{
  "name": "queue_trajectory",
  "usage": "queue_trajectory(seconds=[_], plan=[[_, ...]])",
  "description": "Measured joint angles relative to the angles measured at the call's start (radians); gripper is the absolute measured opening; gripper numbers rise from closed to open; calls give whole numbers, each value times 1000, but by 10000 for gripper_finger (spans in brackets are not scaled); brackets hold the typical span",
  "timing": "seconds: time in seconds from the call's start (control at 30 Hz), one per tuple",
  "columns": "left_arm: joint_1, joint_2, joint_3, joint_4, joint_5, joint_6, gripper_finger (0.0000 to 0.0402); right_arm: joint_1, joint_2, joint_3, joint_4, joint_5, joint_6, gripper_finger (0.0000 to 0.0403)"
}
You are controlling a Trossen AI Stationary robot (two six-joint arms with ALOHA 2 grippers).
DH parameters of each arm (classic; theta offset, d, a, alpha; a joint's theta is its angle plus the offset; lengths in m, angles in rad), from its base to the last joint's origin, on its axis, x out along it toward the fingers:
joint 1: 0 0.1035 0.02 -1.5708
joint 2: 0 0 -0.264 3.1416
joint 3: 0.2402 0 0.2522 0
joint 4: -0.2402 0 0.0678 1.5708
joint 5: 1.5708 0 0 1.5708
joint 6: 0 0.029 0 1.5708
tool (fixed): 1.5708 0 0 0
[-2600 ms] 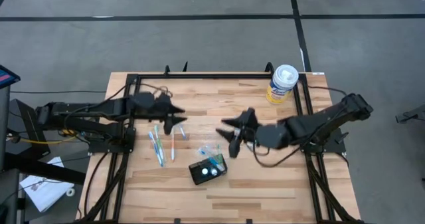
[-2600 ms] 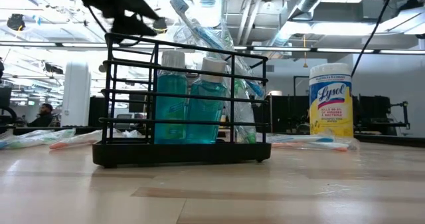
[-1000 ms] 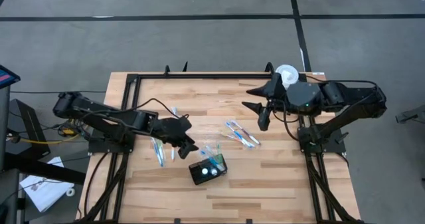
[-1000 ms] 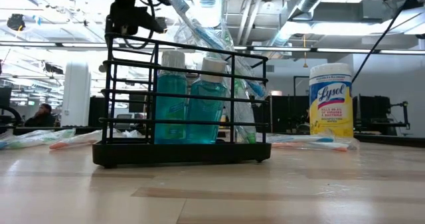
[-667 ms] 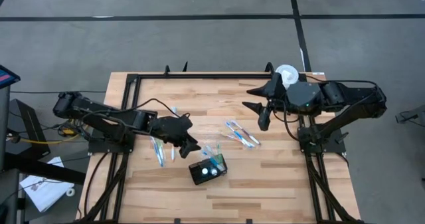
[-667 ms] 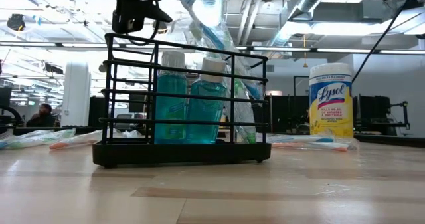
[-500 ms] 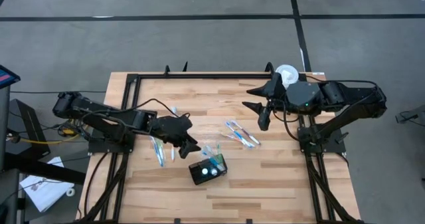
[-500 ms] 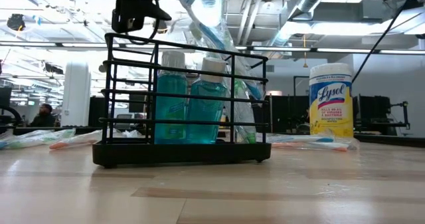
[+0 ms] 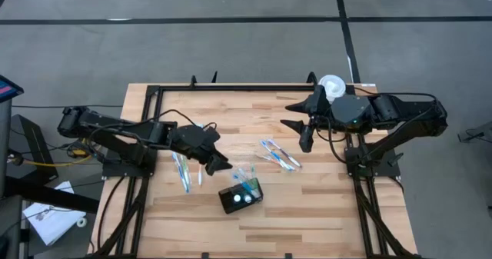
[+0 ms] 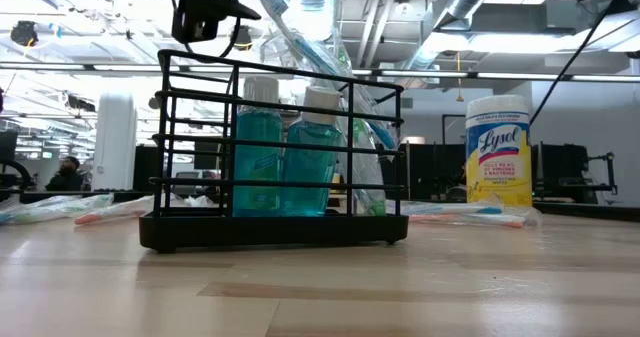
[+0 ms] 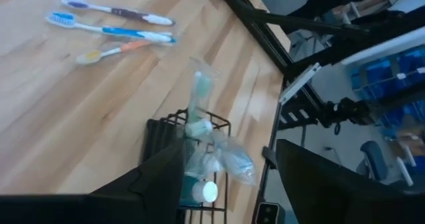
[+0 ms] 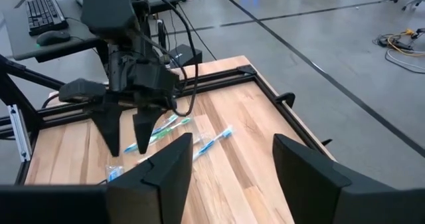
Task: Pick & Place toothbrushing station
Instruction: Put the blue toothbrush into the mesh organizer
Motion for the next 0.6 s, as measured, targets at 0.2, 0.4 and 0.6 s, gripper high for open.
queue_trajectory(seconds=[0.2, 0.4, 0.6], plan=[[-10, 58, -1, 5, 62, -20, 230, -1, 0, 0, -5, 0, -3, 196], [-13, 74, -1, 26, 67, -18, 227, -1, 0, 0, -16, 0, -3, 193], [-13, 74, -1, 26, 91, -16, 175, -1, 0, 0, -16, 0, -3, 187]])
